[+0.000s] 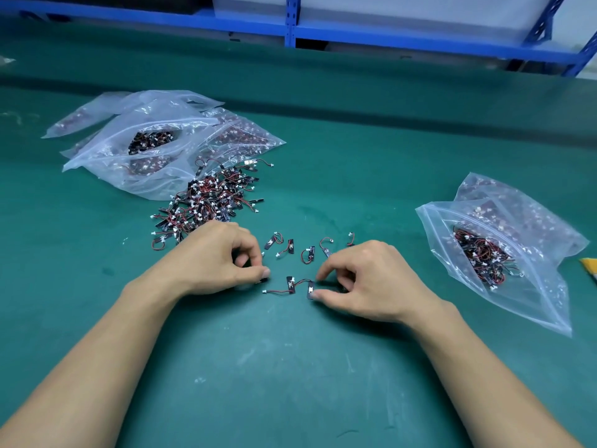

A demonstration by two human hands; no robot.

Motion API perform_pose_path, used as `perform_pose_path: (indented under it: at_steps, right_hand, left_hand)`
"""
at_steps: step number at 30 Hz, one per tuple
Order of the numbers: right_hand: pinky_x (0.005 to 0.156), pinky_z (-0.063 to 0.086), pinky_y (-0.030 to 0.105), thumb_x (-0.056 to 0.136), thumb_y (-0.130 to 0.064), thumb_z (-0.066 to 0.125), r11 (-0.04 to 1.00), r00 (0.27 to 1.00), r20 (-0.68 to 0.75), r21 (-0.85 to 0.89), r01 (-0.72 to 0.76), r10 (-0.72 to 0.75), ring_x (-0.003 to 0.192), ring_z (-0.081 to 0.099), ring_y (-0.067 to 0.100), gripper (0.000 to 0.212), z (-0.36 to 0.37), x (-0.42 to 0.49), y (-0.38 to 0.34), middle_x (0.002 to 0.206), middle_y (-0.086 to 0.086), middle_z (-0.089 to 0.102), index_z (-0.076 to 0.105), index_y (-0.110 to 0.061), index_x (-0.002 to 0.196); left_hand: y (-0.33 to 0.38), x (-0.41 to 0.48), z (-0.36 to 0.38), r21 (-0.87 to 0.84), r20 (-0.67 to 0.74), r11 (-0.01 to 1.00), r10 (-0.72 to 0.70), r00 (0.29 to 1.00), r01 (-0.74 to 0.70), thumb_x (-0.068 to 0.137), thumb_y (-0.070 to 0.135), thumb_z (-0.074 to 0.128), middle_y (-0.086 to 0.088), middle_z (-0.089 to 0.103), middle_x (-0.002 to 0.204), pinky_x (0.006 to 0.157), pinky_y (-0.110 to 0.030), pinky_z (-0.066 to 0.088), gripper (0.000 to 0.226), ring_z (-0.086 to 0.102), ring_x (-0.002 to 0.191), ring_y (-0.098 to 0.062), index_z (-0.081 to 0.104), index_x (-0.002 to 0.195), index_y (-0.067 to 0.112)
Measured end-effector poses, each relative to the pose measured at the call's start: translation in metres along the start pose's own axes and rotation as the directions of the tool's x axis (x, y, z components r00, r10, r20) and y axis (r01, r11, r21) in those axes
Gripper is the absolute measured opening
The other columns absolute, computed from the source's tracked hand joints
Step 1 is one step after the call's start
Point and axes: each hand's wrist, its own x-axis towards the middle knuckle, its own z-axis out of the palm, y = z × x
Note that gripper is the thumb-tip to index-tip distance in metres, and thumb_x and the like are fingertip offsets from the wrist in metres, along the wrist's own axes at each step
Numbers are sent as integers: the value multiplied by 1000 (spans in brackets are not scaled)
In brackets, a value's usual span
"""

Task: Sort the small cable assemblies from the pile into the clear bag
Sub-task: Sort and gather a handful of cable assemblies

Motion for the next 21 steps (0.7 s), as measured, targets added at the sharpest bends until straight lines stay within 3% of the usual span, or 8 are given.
perform_pose_path:
  at_steps: [4, 9, 15, 18, 21]
  right_hand:
    - [63, 45, 29, 81, -50, 73, 999, 999, 24, -19, 39, -38, 64, 43, 7, 19, 7, 3, -5, 52, -17, 41, 75, -36, 94]
    - [62, 42, 27, 80, -42, 71, 999, 999, 28, -23, 28, -27, 60, 44, 8, 11, 5, 1, -1, 50, -15, 43, 74, -34, 87]
    - [61, 40, 25, 79, -43, 74, 1000, 1000, 4, 25, 18, -18, 54, 43, -3, 14, 2, 1, 0, 48, -17, 43, 74, -34, 91]
    - [64, 46, 27, 82, -46, 72, 1000, 1000, 20, 22, 21, -21, 58, 45, 3, 27, 5, 2, -1, 51, -16, 46, 73, -37, 108]
    - [66, 48, 30, 83, -49, 69, 999, 998, 51, 4, 36, -36, 65, 45, 8, 28, 9, 3, -1, 53, -16, 46, 72, -39, 109]
  left_hand:
    - [1, 2, -1, 12, -188, 1000, 17, 982, -15, 77, 57, 60, 14, 57, 71, 73, -34, 46, 25, 51, 79, -9, 69, 78, 33]
    - [2, 6, 11, 67, -124, 994, 93, 988, -85, 87, 40, 61, 17, 61, 109, 94, -35, 42, 26, 51, 101, -15, 70, 109, 29]
    - [-5, 7, 15, 106, -73, 991, 84, 994, -76, 91, 31, 67, 19, 62, 113, 94, -42, 44, 25, 51, 102, -15, 71, 115, 30]
    - [-5, 7, 15, 118, -86, 990, 81, 993, -71, 90, 30, 69, 18, 61, 110, 94, -44, 44, 24, 49, 100, -15, 71, 115, 30]
    - [-4, 7, 14, 117, -101, 991, 75, 992, -63, 90, 28, 71, 17, 61, 106, 94, -43, 43, 22, 48, 98, -15, 72, 112, 29]
